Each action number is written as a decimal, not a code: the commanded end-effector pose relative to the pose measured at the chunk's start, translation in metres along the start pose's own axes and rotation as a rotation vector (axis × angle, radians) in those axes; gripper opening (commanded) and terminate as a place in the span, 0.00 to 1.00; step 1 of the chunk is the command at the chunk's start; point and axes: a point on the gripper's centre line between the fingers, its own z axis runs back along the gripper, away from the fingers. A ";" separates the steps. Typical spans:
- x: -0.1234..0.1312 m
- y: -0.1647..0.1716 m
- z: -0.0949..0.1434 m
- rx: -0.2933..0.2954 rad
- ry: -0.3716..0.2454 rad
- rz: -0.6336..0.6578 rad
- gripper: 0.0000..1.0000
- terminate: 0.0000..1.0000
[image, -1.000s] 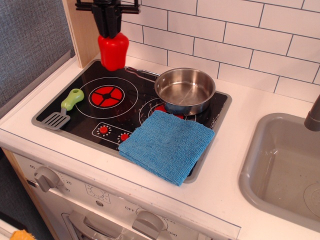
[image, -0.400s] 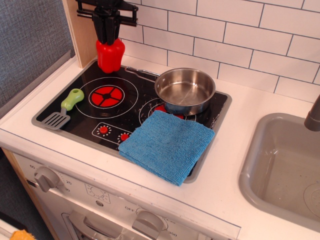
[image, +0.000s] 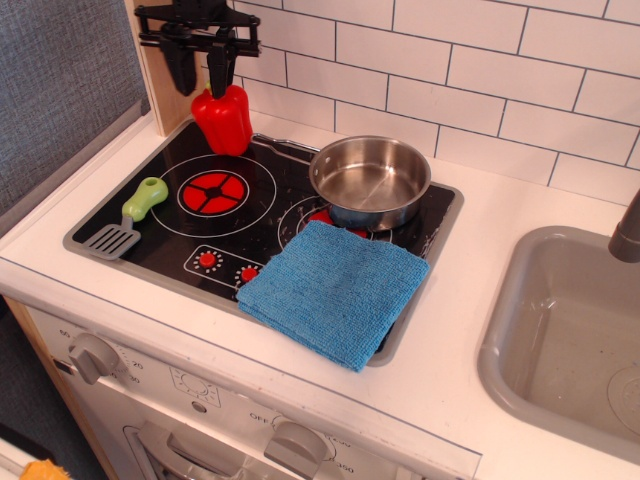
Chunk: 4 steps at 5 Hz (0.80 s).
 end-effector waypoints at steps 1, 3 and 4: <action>-0.009 0.002 0.064 0.011 -0.122 -0.037 1.00 0.00; -0.024 -0.027 0.074 0.003 -0.170 -0.173 1.00 0.00; -0.026 -0.034 0.068 -0.006 -0.143 -0.250 1.00 0.00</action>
